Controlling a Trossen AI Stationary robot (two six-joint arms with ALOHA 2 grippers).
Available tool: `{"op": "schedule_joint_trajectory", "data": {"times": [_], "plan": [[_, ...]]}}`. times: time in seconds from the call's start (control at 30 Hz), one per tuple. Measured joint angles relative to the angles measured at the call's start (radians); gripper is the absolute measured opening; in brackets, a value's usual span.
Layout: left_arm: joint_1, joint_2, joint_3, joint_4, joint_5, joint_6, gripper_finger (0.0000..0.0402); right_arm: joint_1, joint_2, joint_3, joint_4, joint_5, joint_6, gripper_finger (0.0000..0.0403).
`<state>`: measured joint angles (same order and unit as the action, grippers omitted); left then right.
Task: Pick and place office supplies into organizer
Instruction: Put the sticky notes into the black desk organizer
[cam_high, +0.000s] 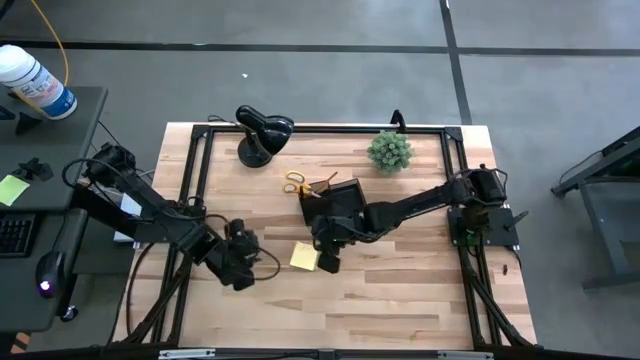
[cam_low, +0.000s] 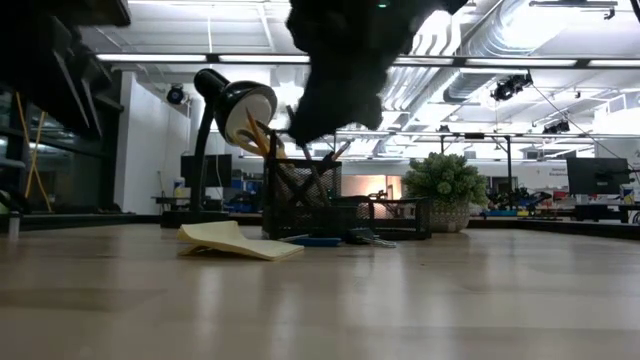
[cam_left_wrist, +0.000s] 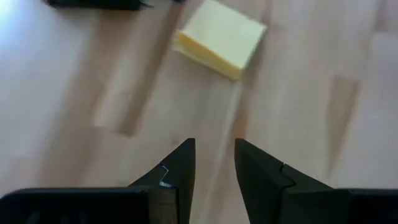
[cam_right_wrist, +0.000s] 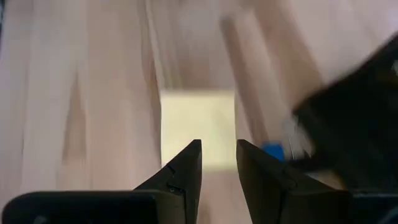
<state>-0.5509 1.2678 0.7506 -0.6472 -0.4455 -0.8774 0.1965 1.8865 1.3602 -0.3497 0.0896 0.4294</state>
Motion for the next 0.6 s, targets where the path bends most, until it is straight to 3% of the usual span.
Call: {"op": "schedule_joint_trajectory", "data": {"times": [0.17,0.43,0.6], "plan": [[0.072,0.000,-0.097,0.302,0.065,-0.002,0.0101,0.035,-0.048,0.000,-0.235,-0.019,-0.010,0.0098],[0.186,0.034,-0.136,0.511,0.071,-0.073,0.0101,0.120,-0.159,-0.002,-0.672,0.271,-0.053,0.0098],[0.251,0.123,-0.135,0.627,0.112,-0.129,0.0101,0.148,-0.249,-0.107,-0.677,0.351,-0.038,0.0098]]}}
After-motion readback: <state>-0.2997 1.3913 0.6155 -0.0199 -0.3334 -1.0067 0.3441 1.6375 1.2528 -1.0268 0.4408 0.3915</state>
